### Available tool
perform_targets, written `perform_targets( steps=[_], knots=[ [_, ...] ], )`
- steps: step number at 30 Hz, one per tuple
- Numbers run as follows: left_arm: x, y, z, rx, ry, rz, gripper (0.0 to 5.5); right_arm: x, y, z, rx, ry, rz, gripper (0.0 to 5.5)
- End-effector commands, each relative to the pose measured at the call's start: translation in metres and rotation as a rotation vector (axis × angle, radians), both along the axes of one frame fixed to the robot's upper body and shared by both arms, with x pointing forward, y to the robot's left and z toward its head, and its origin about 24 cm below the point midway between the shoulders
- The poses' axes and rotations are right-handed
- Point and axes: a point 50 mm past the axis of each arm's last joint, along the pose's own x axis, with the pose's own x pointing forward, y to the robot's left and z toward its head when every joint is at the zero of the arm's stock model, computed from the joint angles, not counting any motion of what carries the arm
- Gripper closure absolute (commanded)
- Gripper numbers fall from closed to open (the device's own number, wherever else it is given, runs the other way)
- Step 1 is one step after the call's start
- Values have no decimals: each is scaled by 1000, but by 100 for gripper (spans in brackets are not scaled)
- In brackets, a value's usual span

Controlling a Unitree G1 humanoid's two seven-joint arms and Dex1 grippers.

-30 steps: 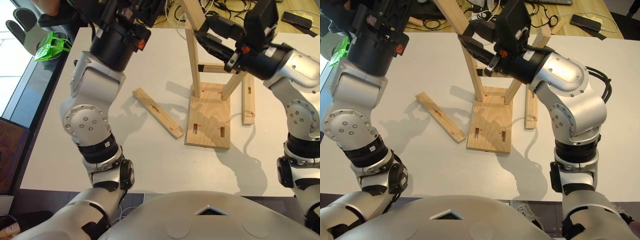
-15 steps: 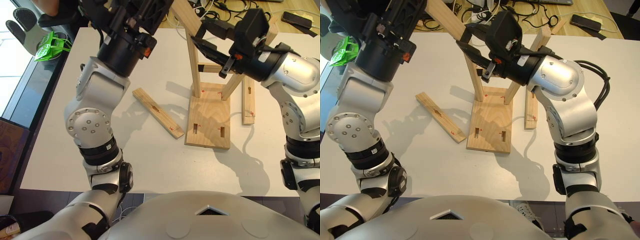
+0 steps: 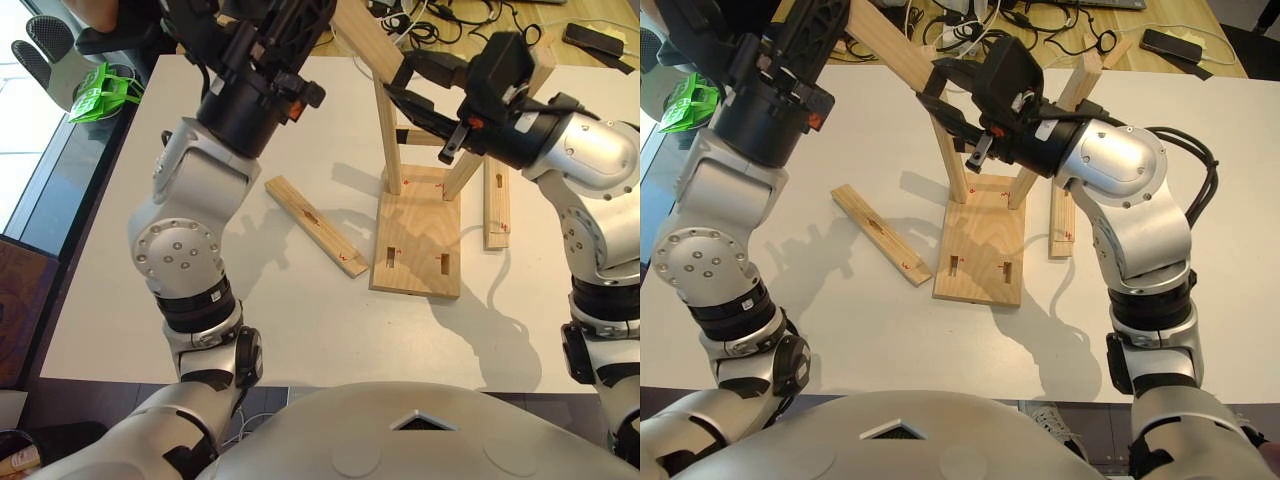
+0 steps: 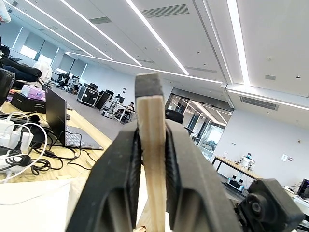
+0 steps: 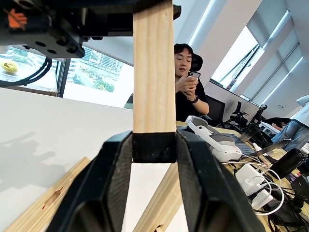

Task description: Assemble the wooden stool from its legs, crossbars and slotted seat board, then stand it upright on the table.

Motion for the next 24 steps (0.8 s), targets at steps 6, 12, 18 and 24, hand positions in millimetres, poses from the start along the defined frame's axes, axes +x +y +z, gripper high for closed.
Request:
perform_targets(
  steps=[6, 12, 18, 24],
  knots=[
    [5, 5, 0, -54, 50, 70, 509, 0, -4, -10, -110, -22, 11, 360],
    [13, 16, 0, -43, 64, 174, 509, -6, -23, -30, -295, 64, 49, 259],
    [24, 68, 1, 134, 68, 523, 509, -15, -45, -43, -418, 150, 60, 167],
    [11, 102, -49, 465, 442, 782, 509, -9, -49, -39, -373, 89, -34, 75]
  ],
)
